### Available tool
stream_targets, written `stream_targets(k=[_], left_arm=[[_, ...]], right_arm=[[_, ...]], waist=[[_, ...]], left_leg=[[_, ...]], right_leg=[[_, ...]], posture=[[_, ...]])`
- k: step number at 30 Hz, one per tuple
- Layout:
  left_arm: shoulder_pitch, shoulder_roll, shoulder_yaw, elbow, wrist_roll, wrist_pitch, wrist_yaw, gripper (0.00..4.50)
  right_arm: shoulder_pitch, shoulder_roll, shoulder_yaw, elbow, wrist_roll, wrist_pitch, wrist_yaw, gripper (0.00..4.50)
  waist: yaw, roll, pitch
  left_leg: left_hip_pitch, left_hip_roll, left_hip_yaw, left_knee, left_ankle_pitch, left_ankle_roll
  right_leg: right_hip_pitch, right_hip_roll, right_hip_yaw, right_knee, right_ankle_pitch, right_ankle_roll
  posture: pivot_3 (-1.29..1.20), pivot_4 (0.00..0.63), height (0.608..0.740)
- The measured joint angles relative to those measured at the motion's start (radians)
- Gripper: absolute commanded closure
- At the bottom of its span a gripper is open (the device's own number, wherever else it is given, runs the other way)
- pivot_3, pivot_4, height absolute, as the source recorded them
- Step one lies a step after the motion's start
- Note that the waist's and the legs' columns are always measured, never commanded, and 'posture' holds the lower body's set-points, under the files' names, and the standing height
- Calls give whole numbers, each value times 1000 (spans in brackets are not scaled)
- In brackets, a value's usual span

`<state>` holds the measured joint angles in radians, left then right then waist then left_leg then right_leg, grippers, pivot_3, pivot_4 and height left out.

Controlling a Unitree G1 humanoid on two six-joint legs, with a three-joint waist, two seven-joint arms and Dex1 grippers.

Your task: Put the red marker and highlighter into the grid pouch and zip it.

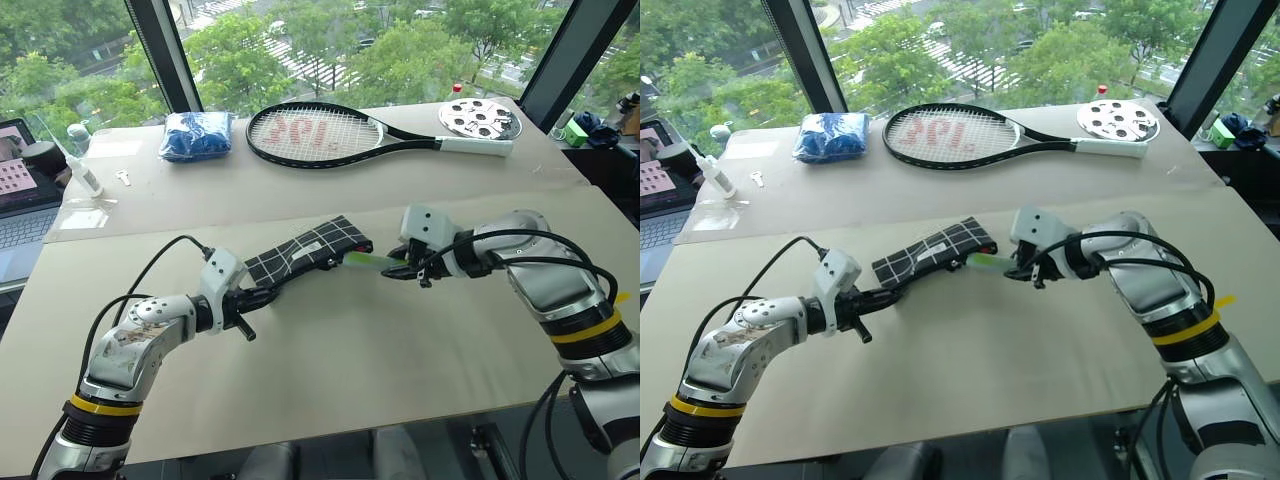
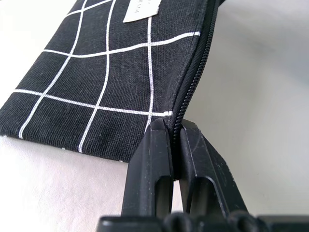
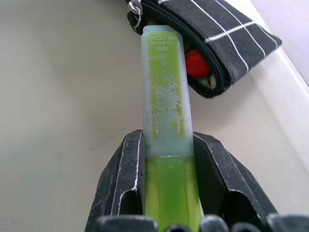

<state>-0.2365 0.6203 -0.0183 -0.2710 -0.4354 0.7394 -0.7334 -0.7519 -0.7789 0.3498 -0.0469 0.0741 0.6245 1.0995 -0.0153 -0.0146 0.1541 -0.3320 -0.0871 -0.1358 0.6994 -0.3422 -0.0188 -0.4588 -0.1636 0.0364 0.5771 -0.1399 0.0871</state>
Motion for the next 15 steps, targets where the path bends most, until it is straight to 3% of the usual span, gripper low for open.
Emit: stream_targets(k=[15], left_arm=[[0, 1, -1, 1, 2, 0, -8, 4500]], right_arm=[[-123, 151, 123, 115, -200, -93, -52, 3461]], waist=[[-5, 0, 0]], left_leg=[[0, 0, 0, 0, 0, 0]], right_leg=[[-1, 0, 0, 0, 0, 0]], posture=[[0, 150, 740]])
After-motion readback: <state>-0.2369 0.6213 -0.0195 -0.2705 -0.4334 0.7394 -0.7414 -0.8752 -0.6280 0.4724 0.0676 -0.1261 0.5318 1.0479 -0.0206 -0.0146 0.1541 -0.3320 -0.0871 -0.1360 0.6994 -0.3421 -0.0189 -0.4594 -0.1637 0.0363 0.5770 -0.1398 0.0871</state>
